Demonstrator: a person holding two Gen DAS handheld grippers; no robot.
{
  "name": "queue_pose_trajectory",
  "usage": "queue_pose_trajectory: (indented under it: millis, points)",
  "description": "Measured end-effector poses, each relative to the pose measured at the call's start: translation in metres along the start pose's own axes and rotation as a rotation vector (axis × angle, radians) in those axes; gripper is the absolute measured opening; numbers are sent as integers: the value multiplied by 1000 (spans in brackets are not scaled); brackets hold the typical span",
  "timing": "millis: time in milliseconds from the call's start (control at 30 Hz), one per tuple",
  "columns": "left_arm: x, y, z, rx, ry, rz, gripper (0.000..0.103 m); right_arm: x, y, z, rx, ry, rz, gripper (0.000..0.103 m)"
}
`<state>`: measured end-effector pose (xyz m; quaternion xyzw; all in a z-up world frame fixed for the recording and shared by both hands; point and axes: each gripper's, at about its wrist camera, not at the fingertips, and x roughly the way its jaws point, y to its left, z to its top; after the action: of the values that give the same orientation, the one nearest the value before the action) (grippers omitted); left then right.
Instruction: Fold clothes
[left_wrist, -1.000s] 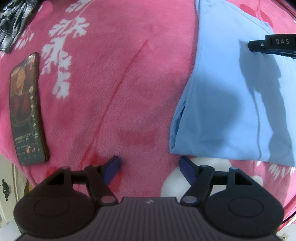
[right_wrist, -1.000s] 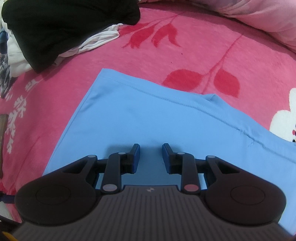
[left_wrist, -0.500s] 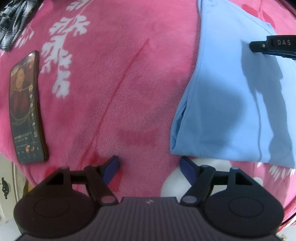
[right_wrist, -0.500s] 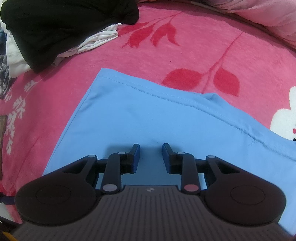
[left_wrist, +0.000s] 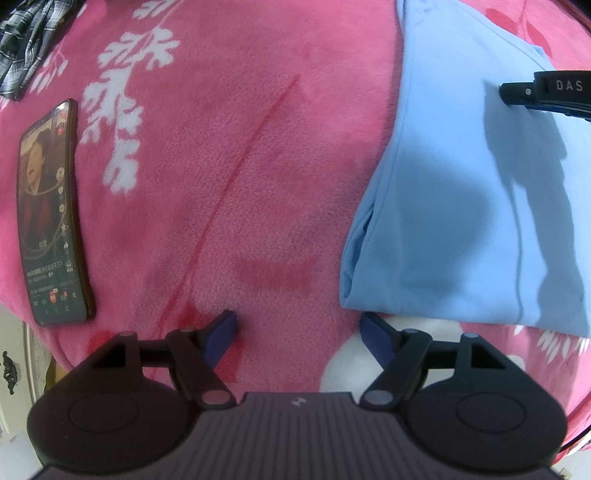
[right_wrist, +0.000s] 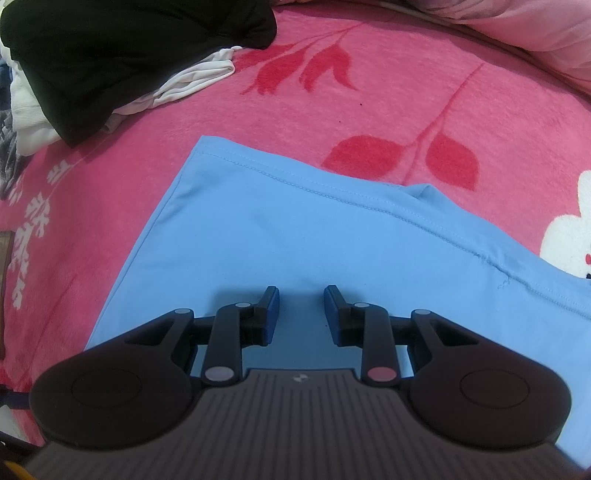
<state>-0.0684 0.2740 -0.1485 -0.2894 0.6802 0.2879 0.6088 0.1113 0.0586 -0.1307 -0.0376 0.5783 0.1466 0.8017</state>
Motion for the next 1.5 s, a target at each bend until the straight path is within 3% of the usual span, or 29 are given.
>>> queue_pose_trajectory:
  millis: [100,233,400,467,533,733,900,933,1133,1300,1367,1500]
  points:
    - [-2,4,-5,-5,-21,-21,78,0,-1,1,0,2,3,26]
    - [-13,17,-18,13,-116,-122,77,1,-2,1,-1,6,7,27]
    - [-28,24,-27,112,-241,-256,75,-1,-2,4,4,7,10,27]
    - [-38,-28,-4,135,-258,-264,70,-4,-1,6,7,1,12,27]
    - [-45,-54,2,161,-269,-261,62,-7,1,9,13,-5,23,27]
    - [-46,-61,-20,230,-300,-293,50,-12,11,24,35,-14,88,27]
    - [-53,-48,-26,204,-258,-316,39,-8,18,37,93,4,140,28]
    - [-64,-29,-32,190,-238,-313,36,-7,20,38,94,8,140,28]
    - [-69,-26,-19,23,-95,-238,26,-2,28,38,96,33,113,29]
    - [-73,-42,-25,28,-78,-194,34,-4,28,41,126,34,127,31]
    - [-74,-46,-29,47,-83,-207,50,-5,31,45,118,28,143,38]
    - [-75,-50,-36,63,-102,-200,52,1,39,57,111,30,150,45]
